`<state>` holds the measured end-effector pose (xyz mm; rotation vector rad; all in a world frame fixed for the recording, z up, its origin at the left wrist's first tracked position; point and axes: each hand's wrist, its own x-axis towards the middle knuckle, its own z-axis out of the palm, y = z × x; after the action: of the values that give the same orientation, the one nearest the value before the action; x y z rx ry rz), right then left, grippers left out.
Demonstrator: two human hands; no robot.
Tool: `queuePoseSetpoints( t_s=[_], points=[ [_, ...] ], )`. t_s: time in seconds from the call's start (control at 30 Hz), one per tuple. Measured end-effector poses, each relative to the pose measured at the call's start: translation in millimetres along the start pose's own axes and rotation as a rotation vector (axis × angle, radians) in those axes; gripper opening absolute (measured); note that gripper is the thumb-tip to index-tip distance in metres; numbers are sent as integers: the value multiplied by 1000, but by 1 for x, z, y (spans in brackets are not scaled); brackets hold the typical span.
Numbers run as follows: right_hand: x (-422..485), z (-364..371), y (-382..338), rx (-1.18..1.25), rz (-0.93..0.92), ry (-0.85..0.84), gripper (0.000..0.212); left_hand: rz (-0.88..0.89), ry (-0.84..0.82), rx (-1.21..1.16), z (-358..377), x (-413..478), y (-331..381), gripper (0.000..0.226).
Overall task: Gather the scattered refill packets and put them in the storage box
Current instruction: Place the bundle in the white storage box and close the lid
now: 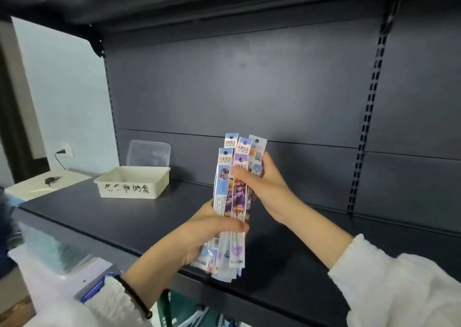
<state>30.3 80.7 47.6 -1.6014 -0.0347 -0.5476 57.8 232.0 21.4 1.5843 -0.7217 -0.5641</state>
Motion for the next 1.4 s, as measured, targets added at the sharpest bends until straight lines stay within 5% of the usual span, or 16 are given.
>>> queuePoseSetpoints(
  t_s=[0.17,0.5,0.67,0.83,1.13,1.4],
  points=[
    [29,55,18,26,22,-20,55,34,-2,112,-76,4,-11,48],
    [128,129,42,-16,-151,-55,107,168,34,487,-234,62,-6,51],
    [185,155,48,-230,-311,57,100,177,-64,616,-316,117,11,53],
    [232,180,57,-223,-373,-3,94,172,-244,751,-365,160,20,59],
    [251,213,107,-32,-63,204,46,34,-663,888,-417,219,-9,47],
    [244,237,137,-43,107,343,27,7,-995,869,-430,243,-38,64]
  ],
)
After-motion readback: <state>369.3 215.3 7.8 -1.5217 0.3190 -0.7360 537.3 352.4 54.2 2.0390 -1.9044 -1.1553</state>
